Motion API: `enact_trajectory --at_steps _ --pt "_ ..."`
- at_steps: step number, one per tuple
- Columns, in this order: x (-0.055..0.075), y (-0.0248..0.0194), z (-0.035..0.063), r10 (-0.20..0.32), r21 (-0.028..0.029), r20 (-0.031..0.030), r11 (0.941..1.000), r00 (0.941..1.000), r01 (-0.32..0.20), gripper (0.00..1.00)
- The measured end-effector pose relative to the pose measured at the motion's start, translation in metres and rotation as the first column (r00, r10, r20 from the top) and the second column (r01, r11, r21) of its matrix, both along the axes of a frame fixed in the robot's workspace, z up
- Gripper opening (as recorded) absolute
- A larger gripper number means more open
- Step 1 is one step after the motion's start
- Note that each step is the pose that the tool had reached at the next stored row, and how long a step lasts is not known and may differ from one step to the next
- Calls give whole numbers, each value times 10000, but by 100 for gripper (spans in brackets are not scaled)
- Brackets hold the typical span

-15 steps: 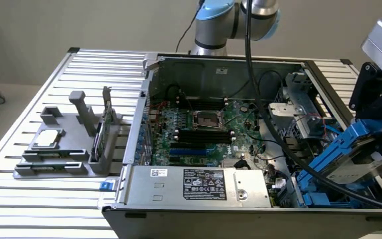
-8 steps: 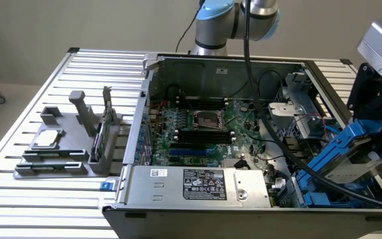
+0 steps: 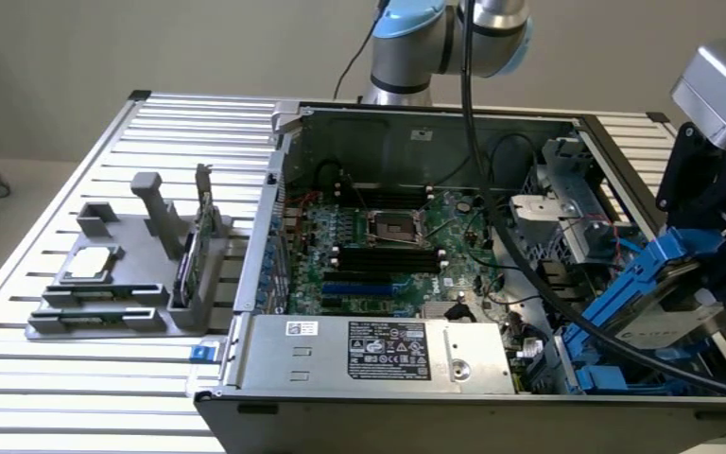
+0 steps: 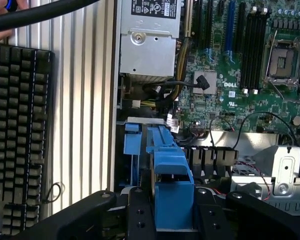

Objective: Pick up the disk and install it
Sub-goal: 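Insert the disk into the insertion slot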

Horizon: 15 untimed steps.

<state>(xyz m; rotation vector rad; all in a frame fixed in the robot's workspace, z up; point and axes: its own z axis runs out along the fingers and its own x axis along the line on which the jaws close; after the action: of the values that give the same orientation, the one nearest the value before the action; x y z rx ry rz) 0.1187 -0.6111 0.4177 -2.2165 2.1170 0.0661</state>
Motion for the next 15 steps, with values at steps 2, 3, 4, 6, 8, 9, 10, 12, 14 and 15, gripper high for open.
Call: enact_trajectory --at_steps 2,3,4,6,8,9,10,12,14,15 --pt "0 1 3 0 4 1 10000 10000 0 33" --pt "1 1 11 1 9 2 10000 10000 -1 33" --pt "2 1 25 2 13 5 10000 10000 -2 33" --pt "2 1 75 3 2 0 10000 10000 -3 33" --pt "0 0 97 0 5 0 10000 10000 0 33" --pt "-2 0 98 1 5 1 10000 10000 -1 33" --pt "-7 0 98 0 3 0 10000 10000 0 33" --pt "-15 1 95 -1 -1 0 10000 10000 1 33" --pt "-24 2 89 -3 -13 0 10000 10000 3 33" --pt "-27 2 89 -5 -29 0 10000 10000 5 33"
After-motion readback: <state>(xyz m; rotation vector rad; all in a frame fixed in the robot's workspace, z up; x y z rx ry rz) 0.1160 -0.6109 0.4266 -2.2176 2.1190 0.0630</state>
